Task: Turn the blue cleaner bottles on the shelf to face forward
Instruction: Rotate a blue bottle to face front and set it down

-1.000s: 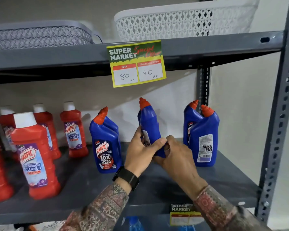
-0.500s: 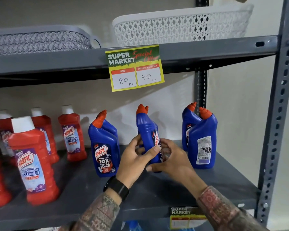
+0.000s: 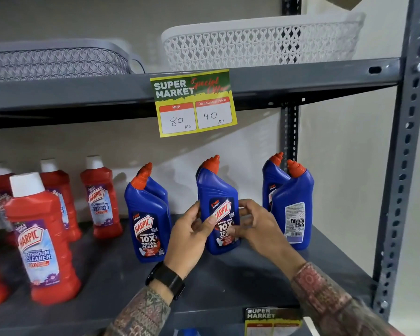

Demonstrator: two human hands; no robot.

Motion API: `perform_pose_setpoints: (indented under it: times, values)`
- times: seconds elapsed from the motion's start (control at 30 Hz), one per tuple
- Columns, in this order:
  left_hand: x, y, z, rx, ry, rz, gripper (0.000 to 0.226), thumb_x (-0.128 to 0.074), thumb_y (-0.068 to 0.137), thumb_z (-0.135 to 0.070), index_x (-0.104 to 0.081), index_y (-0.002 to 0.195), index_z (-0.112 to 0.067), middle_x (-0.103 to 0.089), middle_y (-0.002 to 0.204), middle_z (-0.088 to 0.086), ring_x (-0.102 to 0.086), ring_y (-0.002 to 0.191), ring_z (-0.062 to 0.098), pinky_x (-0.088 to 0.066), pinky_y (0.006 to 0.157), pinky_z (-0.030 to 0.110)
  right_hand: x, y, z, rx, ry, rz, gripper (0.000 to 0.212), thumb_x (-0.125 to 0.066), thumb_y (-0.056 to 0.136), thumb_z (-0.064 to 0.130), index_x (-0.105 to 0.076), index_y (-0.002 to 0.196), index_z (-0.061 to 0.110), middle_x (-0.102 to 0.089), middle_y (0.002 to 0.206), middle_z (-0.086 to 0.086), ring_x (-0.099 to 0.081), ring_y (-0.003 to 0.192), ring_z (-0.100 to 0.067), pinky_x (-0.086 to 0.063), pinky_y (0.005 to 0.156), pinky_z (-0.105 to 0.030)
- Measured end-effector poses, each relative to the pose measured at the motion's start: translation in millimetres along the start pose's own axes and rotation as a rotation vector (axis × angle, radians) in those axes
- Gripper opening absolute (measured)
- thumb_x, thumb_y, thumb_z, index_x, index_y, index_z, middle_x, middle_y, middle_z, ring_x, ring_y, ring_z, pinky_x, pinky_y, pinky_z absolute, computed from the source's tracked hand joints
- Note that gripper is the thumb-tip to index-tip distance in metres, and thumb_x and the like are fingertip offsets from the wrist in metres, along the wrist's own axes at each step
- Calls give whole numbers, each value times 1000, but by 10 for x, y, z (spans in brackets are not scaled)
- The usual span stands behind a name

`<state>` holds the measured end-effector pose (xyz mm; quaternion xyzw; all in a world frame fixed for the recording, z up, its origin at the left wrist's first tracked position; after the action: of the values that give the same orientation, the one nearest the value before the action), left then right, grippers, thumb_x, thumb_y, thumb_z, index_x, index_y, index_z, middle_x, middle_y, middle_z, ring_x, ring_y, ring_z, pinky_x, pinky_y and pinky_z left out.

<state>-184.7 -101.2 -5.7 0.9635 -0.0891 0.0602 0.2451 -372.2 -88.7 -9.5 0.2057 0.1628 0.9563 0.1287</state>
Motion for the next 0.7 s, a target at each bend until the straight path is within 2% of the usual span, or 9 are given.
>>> perform_pose_setpoints:
  times: [0.1,0.2,0.33,0.57,0.63,0.7]
  values:
    - [21,43,29,-19,187,41,46,-64,98,-33,-54,143,-39,-76,113,-14,-73,100,-3,-62,84,25,-29,-41,-37,-7,-61,-53,56,-90,75,12,-58,119,24,-72,103,7,-74,94,-13,-64,84,-40]
    - [9,91,81,33,208,65,46,-63,99,-29,-52,143,-39,-75,114,-14,-72,99,-2,-63,87,29,-57,-75,-44,-5,-155,-65,57,-91,73,17,-53,115,24,-66,98,9,-70,94,-14,-63,85,-40]
    - [-22,125,180,75,205,81,48,-62,99,-29,-51,145,-37,-74,119,-10,-71,108,6,-63,93,41,-76,-88,-57,-36,-192,-51,58,-91,73,17,-51,114,23,-66,99,7,-69,95,-16,-62,87,-41]
    - [-24,95,167,100,217,84,52,-63,98,-34,-48,148,-36,-71,124,-8,-67,108,1,-59,89,26,-36,-81,-73,-76,-124,-28,62,-93,70,16,-52,115,25,-67,99,9,-70,92,-11,-63,85,-36]
    - [-1,35,120,88,256,19,51,-67,95,-38,-50,143,-37,-69,120,-13,-65,106,-3,-56,86,23,16,-112,-91,-84,-63,-21,63,-92,71,12,-53,118,28,-67,103,9,-69,97,-13,-62,88,-38]
    - [33,-79,-11,-1,337,-168,40,-70,92,-36,-56,130,-37,-68,106,-17,-65,94,-4,-57,80,25,151,-186,-109,-63,-18,-73,55,-88,76,10,-57,119,28,-67,104,8,-68,97,-14,-61,87,-35]
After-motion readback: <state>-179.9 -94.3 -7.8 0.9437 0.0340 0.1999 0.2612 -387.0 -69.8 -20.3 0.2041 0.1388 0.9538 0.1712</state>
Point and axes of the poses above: each hand's wrist, its own y-axis towards the middle knuckle, its own x-axis out of the back of the hand, z = x × y, the point moved 4 cm from there along y, towards the middle knuckle
